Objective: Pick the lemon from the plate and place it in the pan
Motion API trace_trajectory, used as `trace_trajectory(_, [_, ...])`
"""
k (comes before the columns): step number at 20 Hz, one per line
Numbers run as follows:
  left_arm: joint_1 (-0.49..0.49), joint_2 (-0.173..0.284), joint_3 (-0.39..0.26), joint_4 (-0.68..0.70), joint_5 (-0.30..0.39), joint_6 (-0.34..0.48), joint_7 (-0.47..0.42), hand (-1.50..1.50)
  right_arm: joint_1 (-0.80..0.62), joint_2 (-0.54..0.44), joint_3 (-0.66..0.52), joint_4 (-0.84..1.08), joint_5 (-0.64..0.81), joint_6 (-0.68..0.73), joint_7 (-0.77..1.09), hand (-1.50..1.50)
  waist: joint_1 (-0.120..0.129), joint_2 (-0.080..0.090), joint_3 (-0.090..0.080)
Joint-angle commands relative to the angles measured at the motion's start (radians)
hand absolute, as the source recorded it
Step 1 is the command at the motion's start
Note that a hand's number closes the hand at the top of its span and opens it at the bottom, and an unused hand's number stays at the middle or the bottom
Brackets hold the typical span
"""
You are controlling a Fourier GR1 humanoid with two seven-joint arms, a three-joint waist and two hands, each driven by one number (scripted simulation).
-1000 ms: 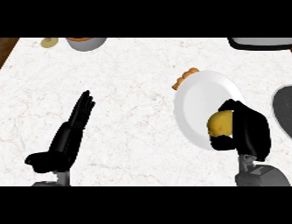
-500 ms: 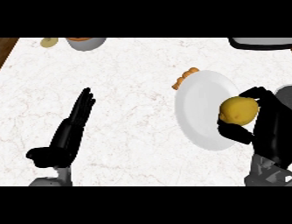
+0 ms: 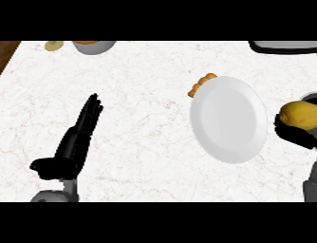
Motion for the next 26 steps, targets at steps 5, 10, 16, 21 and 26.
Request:
trace_trajectory(5, [0.010,0.002,0.009,0.018,0.011,-0.019,-0.022,0.00,-0.070,-0.162,-0.204,0.335,-0.026,-0.225,-0.218,1.50,0.009,0.004,0.001])
trace_trajectory(10, [-0.003,-0.035,-0.031,0.064,-0.027,0.017,-0.060,0.00,-0.171,-0.243,-0.333,0.587,-0.252,-0.363,-0.434,1.50,0.010,0.006,0.002])
trace_trajectory(16, [-0.008,-0.004,0.003,0.035,-0.001,-0.020,-0.049,0.00,-0.316,-0.371,-0.429,0.955,-0.403,-0.399,-0.707,1.50,0.017,0.006,0.002])
trace_trajectory(21, [-0.007,-0.036,-0.064,-0.003,-0.014,0.010,0.006,0.00,-0.334,-0.427,-0.416,1.153,-0.394,-0.182,-0.603,-1.50,0.035,0.015,0.002])
trace_trajectory(26, [-0.032,-0.016,-0.042,-0.001,-0.014,-0.015,0.026,0.00,-0.449,-0.453,-0.384,1.302,-0.414,0.036,-0.642,-1.50,0.061,0.019,0.006])
